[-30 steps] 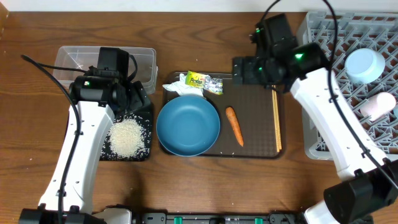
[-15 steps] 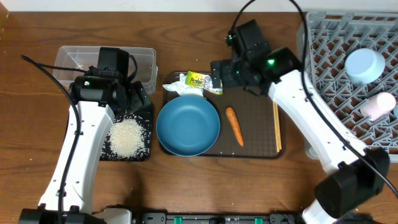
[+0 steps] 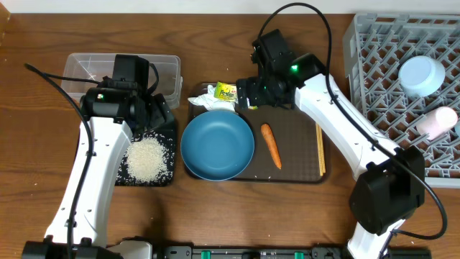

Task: Sort waste into correct bins and load items into the dishwasher rack
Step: 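Move the right gripper back over the blue plate on the tray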

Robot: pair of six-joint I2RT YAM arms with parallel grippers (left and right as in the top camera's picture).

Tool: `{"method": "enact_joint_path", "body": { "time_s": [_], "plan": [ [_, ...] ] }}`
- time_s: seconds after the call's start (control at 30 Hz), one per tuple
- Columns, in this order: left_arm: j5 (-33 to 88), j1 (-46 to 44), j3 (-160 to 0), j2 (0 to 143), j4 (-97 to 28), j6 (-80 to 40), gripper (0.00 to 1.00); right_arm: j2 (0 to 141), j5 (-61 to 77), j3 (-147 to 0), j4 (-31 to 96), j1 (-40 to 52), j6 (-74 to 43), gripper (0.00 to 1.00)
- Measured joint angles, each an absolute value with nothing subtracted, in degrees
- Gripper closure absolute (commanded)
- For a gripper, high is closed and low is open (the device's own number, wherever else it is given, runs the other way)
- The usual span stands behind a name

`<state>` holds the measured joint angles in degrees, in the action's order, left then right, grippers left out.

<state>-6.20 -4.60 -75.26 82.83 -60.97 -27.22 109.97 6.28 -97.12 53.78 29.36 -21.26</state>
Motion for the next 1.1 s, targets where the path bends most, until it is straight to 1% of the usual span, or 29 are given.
{"method": "enact_joint_path", "body": {
  "time_s": [0.13,0.27,0.4,0.47,0.63,0.93,1.1],
  "plan": [
    [-6.2,-4.6,-75.26,82.83,-60.97,-27.22,0.01,109.97,6.48,-97.12,53.43,27.79,-21.32,0.01],
    [-6.2,-4.6,-75.26,82.83,-60.97,-27.22,0.01,109.97,8.38,-97.12,53.15,23.38,-21.41,0.01],
    [-6.22,-4.6,-75.26,82.83,-60.95,-27.22,0.01,109.97,16.6,-97.12,54.87,18.81,-19.4,0.01],
    [-6.2,-4.6,-75.26,82.83,-60.95,-27.22,0.01,109.97,20.4,-97.12,56.27,18.15,-17.23,0.01],
    [-6.2,-4.6,-75.26,82.83,-60.95,-27.22,0.01,109.97,25.67,-97.12,58.04,19.03,-13.74,0.01],
    [-6.2,-4.6,-75.26,82.83,-60.95,-27.22,0.01,109.97,27.81,-97.12,58.15,20.82,-12.1,0.01],
    [-6.22,-4.6,-75.26,82.83,-60.97,-27.22,0.01,109.97,29.58,-97.12,58.89,23.11,-7.4,0.01]
  ]
}}
